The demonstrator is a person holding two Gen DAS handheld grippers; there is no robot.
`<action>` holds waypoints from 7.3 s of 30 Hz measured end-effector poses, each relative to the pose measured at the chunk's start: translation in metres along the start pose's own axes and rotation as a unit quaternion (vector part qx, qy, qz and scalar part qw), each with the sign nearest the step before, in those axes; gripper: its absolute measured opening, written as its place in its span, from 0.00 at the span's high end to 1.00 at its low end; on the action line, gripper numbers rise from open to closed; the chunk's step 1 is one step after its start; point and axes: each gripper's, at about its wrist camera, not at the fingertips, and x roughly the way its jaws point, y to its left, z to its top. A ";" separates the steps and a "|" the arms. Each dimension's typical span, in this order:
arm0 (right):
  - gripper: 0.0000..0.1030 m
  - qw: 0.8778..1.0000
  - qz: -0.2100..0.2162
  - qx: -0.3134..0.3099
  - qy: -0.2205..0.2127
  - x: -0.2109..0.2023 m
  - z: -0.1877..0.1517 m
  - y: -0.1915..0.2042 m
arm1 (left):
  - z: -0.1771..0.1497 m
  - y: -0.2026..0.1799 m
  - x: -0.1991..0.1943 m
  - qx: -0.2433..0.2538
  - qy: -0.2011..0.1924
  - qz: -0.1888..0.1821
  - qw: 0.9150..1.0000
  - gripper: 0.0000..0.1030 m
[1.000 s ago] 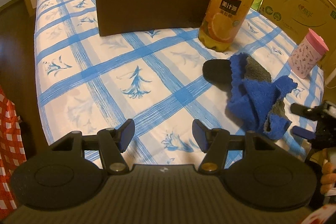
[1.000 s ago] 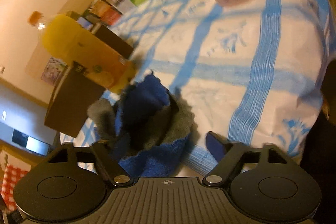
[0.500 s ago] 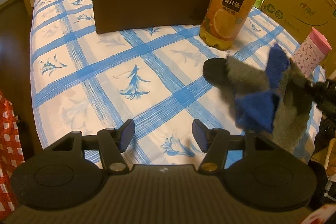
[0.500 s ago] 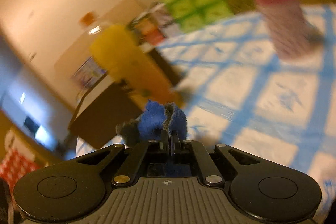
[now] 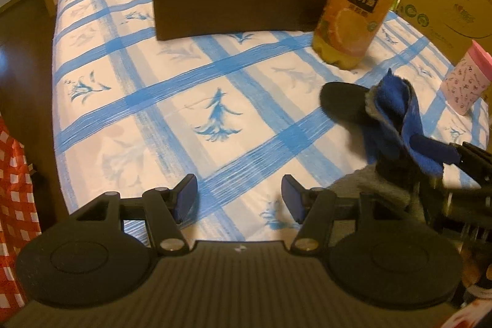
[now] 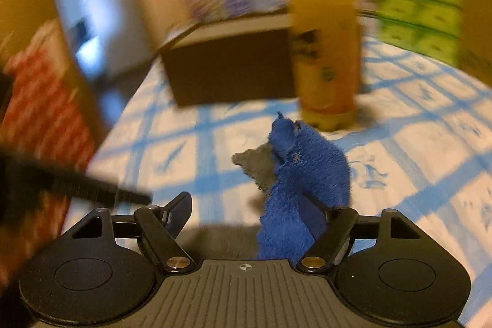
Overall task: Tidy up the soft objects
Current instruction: 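Lower the right tool onto the blue and grey fuzzy socks and close, then lift the fuzzy socks with the right tool and shake them loose, then carry the fuzzy socks with the right tool toward the brown box, then lower the fuzzy socks into the brown box and open the right tool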
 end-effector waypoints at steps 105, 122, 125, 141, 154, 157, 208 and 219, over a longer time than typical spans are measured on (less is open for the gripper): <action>0.41 0.993 -0.078 0.082 0.039 0.003 -0.020 -0.058 | -0.008 -0.029 0.030 0.096 -0.025 -0.011 0.995 0.36; 0.75 0.997 -0.070 0.030 0.028 -0.004 -0.019 -0.038 | -0.006 -0.034 0.026 0.101 -0.021 -0.021 0.994 0.39; 0.75 0.997 -0.067 0.033 0.026 -0.007 -0.018 -0.037 | -0.006 -0.035 0.024 0.100 -0.022 -0.019 0.995 0.39; 0.76 0.998 -0.059 0.032 -0.009 -0.036 -0.004 -0.024 | -0.003 -0.029 -0.004 0.088 -0.049 -0.013 0.995 0.39; 0.77 0.996 -0.069 0.035 -0.031 -0.061 0.016 -0.052 | 0.014 -0.014 -0.024 0.078 -0.074 0.000 0.994 0.39; 0.77 0.996 -0.077 0.025 -0.039 -0.067 0.029 -0.066 | 0.026 -0.008 -0.029 0.082 -0.084 0.009 0.993 0.39; 0.76 0.981 0.083 -0.116 -0.134 0.133 0.318 -0.191 | 0.301 0.033 0.064 0.081 -0.126 0.009 0.989 0.39; 0.64 0.975 0.198 -0.075 -0.070 0.194 0.327 -0.201 | 0.310 0.042 0.099 0.079 -0.111 0.011 0.991 0.39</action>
